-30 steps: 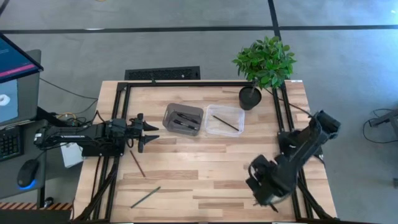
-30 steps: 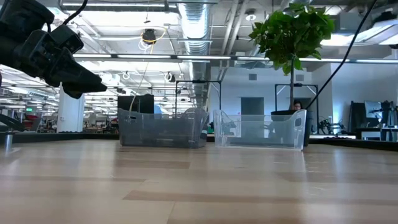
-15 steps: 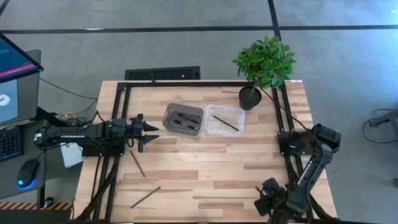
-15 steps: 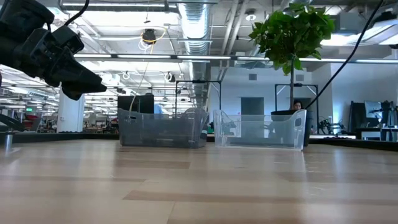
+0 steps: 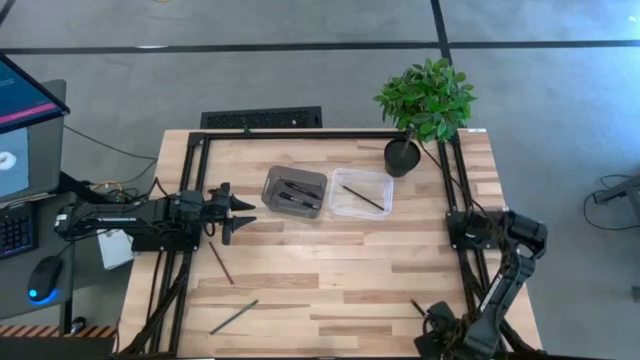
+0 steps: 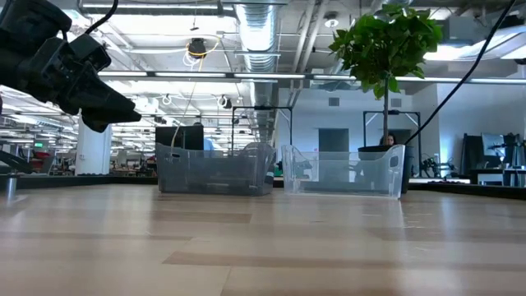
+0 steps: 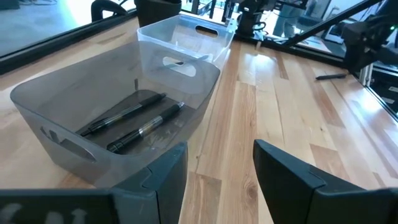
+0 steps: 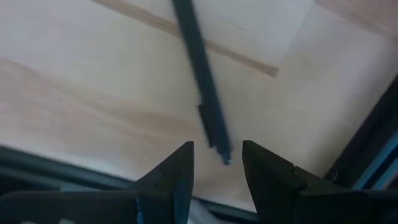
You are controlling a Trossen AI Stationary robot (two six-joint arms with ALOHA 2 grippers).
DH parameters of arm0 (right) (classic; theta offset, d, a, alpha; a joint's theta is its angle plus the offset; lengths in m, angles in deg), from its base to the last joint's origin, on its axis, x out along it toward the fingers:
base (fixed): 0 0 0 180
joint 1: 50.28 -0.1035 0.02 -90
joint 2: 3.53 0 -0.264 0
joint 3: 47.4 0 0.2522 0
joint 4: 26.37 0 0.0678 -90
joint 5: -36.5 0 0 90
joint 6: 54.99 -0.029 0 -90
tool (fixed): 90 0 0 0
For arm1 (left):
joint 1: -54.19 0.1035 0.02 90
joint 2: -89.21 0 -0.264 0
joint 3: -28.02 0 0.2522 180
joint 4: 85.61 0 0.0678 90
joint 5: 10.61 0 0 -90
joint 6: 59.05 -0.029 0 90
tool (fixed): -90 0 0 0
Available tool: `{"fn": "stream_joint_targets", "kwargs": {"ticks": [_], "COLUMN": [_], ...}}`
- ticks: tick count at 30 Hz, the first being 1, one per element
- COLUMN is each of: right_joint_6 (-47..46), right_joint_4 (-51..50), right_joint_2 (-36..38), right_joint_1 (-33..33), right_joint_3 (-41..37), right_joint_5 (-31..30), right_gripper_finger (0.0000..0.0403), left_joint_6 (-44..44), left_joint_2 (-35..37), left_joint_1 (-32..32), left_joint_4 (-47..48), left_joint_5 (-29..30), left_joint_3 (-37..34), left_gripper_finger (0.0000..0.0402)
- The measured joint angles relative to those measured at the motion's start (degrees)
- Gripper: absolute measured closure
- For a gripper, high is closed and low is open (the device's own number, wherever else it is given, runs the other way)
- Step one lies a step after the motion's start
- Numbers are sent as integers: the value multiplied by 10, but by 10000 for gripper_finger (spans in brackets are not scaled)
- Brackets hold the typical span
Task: Sort pens & pencils
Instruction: Put the black pen into the black bin
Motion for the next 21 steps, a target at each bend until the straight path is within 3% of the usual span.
{"fn": "stream_joint_targets", "kwargs": {"ticks": [5, 21], "right_joint_6": [4, 0], "right_joint_4": [0, 86], "right_joint_2": [-24, -31], "right_joint_1": [0, 19], "right_joint_3": [0, 0], "right_joint_5": [33, 12], "right_gripper_finger": [241, 244], "left_joint_6": [0, 0], "left_joint_2": [0, 0], "left_joint_1": [0, 0], "left_joint_4": [0, -3], "left_joint_5": [1, 6], "left_joint_3": [0, 0], "left_gripper_finger": [228, 228]}}
